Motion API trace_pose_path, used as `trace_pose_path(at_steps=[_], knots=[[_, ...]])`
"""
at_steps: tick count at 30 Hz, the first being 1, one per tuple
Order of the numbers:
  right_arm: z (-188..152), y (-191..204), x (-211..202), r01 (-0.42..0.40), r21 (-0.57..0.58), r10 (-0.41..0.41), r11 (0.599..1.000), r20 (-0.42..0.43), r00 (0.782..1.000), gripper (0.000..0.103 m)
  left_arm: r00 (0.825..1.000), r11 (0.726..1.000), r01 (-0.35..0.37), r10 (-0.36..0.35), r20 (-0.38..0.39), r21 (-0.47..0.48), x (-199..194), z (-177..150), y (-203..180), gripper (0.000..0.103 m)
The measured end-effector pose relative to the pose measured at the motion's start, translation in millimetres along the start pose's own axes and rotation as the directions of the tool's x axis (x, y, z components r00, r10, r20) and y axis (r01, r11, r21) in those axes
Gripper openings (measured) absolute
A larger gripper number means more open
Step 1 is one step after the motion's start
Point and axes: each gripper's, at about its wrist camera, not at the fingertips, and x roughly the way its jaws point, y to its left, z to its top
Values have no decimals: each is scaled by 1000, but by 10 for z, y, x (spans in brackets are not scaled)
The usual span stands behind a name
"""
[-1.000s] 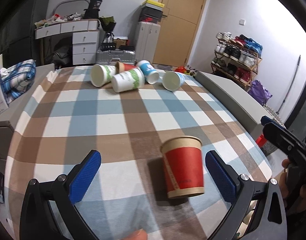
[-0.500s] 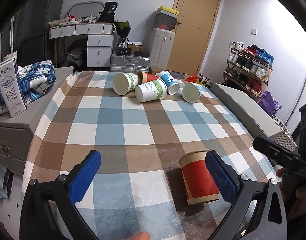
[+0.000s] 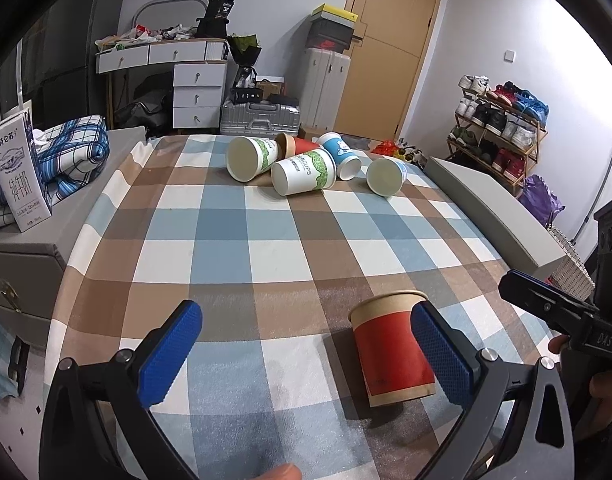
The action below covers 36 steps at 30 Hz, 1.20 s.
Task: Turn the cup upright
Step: 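Move the right gripper to the red cup and close around its body, then rotate the red cup with the right gripper until its opening faces up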
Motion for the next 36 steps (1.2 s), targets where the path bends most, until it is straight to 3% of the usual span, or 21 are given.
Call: trace_pose_path(at_steps=[11, 24, 28, 32, 34, 36], knots=[[-14, 108, 341, -54, 19, 55, 998, -76, 996, 103, 1000, 1000, -15, 15, -2, 19, -1, 7, 13, 102], [-177, 58, 649, -134, 134, 161, 982, -214, 964, 102, 1000, 1000, -21, 21, -7, 2, 4, 17, 68, 102], [-225, 33, 758, -173, 193, 220, 966, -259, 940, 85, 1000, 1000, -19, 19, -9, 6, 7, 15, 58, 102], [-273, 1, 818, -231, 259, 302, 938, -282, 911, 62, 1000, 1000, -17, 17, -10, 7, 11, 16, 55, 102], [-267, -7, 798, -268, 280, 344, 922, -273, 899, 60, 1000, 1000, -19, 19, -9, 6, 10, 15, 54, 102], [-237, -5, 709, -280, 264, 343, 923, -237, 909, 57, 1000, 1000, -18, 18, -9, 5, 10, 14, 49, 102]])
